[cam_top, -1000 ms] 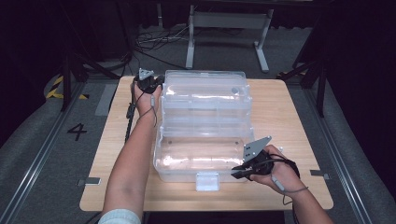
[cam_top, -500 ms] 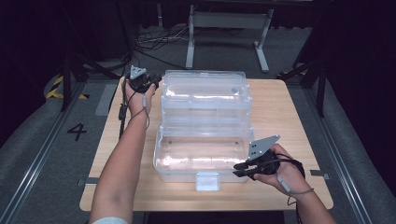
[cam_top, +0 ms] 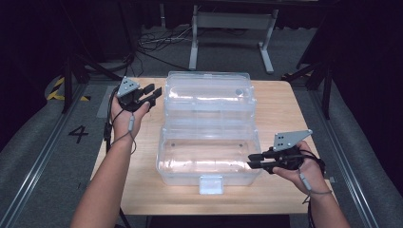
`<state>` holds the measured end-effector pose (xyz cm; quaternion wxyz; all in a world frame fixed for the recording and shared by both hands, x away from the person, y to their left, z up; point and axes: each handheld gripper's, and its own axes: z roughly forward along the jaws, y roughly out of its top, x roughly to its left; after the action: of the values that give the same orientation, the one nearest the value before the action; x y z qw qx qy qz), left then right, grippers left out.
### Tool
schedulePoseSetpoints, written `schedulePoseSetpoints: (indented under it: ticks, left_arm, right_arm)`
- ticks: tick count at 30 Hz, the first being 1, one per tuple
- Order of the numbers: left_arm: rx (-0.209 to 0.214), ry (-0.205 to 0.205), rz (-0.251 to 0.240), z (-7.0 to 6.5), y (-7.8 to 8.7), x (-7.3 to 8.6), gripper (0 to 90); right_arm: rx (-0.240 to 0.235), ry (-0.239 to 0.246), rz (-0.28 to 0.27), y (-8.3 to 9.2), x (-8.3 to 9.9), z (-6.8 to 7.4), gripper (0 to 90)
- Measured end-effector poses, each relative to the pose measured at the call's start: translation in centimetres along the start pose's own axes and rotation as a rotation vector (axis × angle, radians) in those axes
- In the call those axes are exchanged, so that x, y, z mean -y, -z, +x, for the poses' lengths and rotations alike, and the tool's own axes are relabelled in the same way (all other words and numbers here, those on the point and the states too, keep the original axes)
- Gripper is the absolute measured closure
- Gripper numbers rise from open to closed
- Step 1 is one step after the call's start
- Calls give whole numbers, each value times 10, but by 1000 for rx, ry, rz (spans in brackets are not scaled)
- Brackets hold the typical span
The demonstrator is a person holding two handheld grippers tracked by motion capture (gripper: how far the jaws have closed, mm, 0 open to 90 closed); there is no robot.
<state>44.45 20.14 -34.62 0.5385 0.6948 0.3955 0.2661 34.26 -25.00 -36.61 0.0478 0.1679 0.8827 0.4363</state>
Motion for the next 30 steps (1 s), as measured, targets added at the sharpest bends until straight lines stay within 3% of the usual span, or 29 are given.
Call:
schedulePoseSetpoints:
  ticks: [5,10,14,19,23,26,30]
  left_arm:
    - [-13,3,-22,-14,19,1,598]
    - [10,12,-16,-24,32,6,584]
    - [29,14,27,-32,38,7,569]
    - [23,-10,43,-33,50,7,563]
    - [18,2,59,-30,52,11,555]
    - [5,-12,72,-29,55,12,555]
    - [28,-26,97,-32,58,11,550]
  right_arm:
    - [35,-22,-44,11,1,-5,742]
    - [62,-45,-73,22,3,-10,741]
    - [89,-74,-93,29,8,-14,736]
    - [134,-112,-122,40,14,-20,733]
    - [172,-149,-130,44,18,-22,731]
    - [212,-173,-137,49,21,-25,718]
    - [264,-219,-136,59,27,-30,716]
